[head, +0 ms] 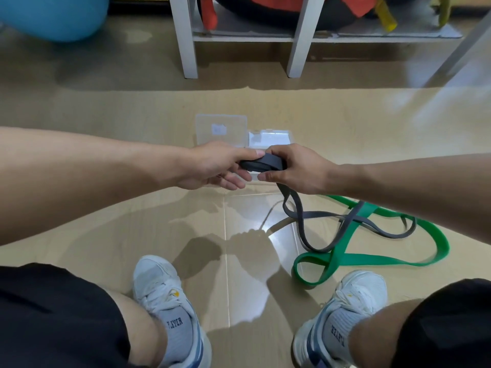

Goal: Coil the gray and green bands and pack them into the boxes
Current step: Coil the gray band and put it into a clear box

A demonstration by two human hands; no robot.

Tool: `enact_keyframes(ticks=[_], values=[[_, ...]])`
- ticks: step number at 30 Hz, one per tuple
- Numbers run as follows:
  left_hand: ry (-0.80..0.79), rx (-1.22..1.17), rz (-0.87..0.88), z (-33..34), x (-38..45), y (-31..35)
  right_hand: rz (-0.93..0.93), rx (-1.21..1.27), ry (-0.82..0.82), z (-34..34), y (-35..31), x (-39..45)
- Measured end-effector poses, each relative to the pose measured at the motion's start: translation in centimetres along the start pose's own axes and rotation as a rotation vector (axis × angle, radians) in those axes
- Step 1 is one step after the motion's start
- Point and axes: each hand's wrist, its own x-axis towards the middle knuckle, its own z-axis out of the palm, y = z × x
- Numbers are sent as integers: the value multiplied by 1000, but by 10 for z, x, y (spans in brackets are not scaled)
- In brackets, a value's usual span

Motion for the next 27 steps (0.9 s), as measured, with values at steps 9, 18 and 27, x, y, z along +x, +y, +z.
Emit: enact_keyframes(ticks=[9,18,27], values=[[240,144,133,5,7,8,-16,-175,-183,-2,0,7],[162,138,112,0,5,2,23,160,-74,-4,5,2],[69,91,108,-4,5,1,-19,244,111,1,0,-4]])
